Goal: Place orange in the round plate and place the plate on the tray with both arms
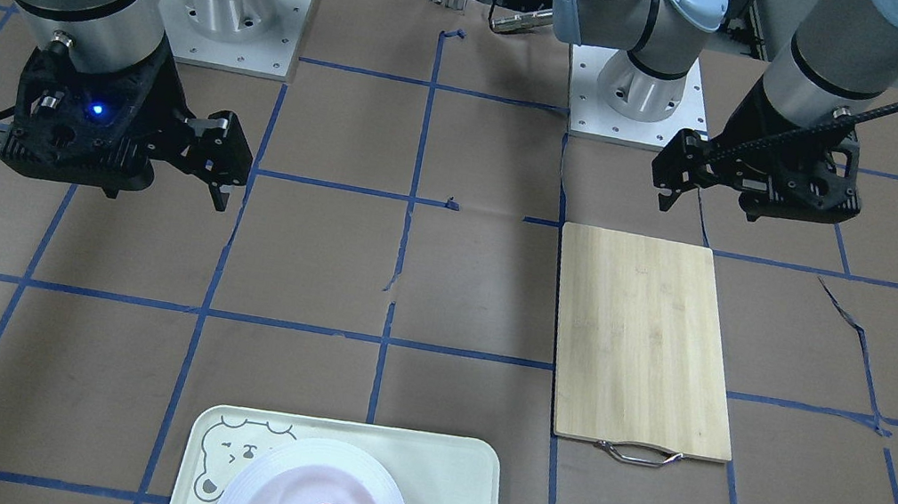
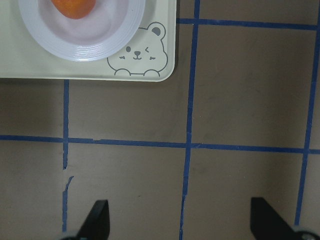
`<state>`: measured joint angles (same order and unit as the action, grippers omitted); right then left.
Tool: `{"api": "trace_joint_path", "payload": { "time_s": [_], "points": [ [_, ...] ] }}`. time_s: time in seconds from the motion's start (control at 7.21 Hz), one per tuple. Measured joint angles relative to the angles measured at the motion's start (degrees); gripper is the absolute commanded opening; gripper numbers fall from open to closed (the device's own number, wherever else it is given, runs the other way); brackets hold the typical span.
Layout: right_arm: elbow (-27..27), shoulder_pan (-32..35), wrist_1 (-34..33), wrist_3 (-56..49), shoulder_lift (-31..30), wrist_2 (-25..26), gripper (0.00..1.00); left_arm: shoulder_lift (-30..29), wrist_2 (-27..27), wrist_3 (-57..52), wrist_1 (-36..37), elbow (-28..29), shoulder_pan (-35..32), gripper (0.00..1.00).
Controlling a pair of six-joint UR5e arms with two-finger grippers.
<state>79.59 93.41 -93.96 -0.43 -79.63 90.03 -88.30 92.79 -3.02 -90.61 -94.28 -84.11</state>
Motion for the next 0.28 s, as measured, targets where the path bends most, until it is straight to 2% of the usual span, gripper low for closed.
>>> {"api": "trace_joint_path", "payload": {
  "time_s": [0.28],
  "points": [
    [0.96, -0.08, -0.21, -0.92, -1.49, 1.68, 1.0, -0.13, -0.05, -0.12, 0.0, -0.12, 0.0, 1.0]
  ]
}}
